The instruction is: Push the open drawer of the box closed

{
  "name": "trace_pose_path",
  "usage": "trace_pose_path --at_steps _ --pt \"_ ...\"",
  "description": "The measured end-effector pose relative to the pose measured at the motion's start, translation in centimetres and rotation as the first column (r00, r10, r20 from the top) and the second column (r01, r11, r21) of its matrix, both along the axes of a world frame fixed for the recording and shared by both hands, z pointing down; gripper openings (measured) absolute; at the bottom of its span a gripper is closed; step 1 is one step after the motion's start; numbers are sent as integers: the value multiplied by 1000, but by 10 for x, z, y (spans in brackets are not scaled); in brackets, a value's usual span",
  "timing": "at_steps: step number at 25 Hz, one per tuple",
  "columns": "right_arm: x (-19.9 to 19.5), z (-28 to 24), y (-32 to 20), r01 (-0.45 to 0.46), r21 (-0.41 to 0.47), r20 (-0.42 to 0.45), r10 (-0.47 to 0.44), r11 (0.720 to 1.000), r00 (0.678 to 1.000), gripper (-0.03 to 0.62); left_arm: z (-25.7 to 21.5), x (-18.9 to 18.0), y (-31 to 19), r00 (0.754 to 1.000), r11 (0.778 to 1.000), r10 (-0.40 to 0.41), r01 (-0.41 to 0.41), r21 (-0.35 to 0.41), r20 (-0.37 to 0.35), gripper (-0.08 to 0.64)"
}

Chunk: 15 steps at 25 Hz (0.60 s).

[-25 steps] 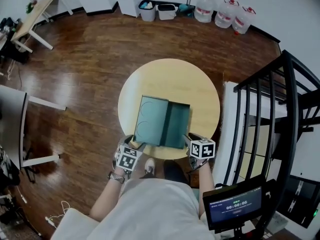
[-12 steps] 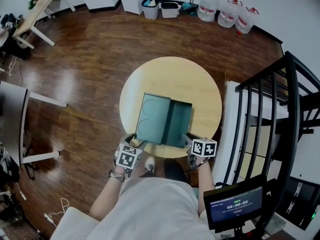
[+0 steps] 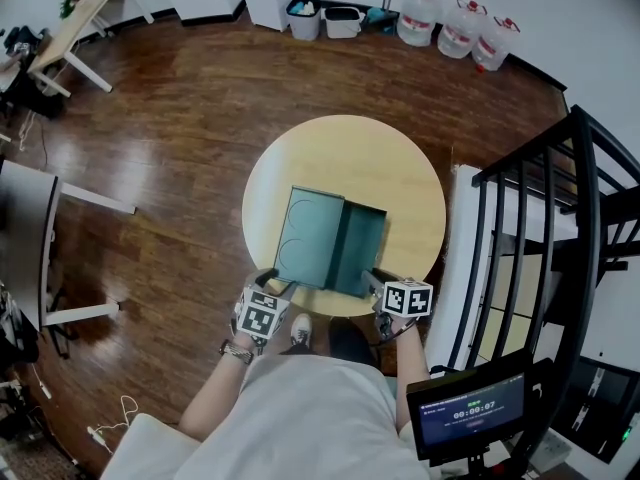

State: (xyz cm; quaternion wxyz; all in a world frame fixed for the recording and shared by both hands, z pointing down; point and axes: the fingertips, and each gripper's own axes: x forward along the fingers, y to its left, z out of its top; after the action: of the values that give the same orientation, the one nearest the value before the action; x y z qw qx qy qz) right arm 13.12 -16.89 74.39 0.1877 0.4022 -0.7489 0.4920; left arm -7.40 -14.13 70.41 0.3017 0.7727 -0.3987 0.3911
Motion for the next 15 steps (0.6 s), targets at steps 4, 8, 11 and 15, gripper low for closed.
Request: trace_pose_path --at_steps 4,8,11,15 --pt "0 -1 -2 11 18 18 -11 1000 1000 115 -2 4 0 1000 1000 12 -12 -2 -8 256" --pt "-4 -9 -10 -17 42 57 14 999 998 117 -2 3 1 1000 1000 12 -12 -6 -11 258" --pt "-11 -13 -11 1 44 64 -4 999 998 118 -4 3 2 1000 1000 10 -10 -8 -15 258" --pt "-18 -14 -10 7 40 81 -10 999 997 136 -5 1 3 1000 1000 10 -11 -8 -22 258"
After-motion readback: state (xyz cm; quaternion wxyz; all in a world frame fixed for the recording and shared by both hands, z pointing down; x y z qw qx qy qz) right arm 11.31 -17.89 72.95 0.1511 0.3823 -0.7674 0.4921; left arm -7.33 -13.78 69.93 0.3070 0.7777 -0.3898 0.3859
